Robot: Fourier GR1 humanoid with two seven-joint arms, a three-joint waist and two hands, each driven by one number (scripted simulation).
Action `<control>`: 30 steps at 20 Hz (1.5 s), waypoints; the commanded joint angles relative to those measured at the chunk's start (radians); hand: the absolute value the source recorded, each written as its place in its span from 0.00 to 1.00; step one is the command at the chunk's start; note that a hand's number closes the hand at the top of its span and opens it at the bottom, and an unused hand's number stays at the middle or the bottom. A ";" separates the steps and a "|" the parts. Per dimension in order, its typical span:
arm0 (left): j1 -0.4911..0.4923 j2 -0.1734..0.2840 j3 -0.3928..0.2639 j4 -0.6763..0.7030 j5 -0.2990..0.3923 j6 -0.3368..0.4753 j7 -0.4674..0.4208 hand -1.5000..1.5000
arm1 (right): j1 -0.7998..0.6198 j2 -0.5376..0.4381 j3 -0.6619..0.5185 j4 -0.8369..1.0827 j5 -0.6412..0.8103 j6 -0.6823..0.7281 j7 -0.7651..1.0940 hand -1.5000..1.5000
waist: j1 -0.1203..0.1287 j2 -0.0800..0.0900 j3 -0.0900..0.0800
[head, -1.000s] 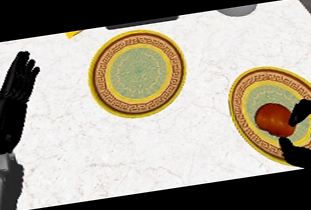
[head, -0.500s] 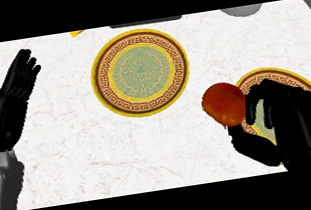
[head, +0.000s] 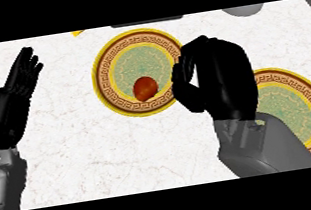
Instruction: Pick the tomato from the plate and place it in the plate
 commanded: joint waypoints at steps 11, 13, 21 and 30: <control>-0.023 -0.022 -0.013 -0.026 -0.015 0.000 0.044 0.50 | -0.397 0.046 -0.073 0.831 -0.213 -0.383 -0.166 1.00 | 0.024 0.007 0.001; -0.041 -0.025 -0.003 0.055 -0.020 -0.015 -0.042 0.50 | -0.434 0.046 -0.020 0.940 -0.224 -0.456 -0.157 1.00 | 0.034 0.014 0.000; -0.023 -0.050 -0.034 0.010 -0.026 -0.017 -0.030 0.50 | -0.482 0.047 -0.046 1.203 -0.400 -0.605 -0.282 1.00 | 0.067 0.021 0.001; -0.138 -0.039 -0.042 0.067 -0.025 -0.045 -0.003 0.50 | -0.518 0.047 -0.043 1.254 -0.642 -0.702 -0.453 0.00 | 0.109 0.036 0.002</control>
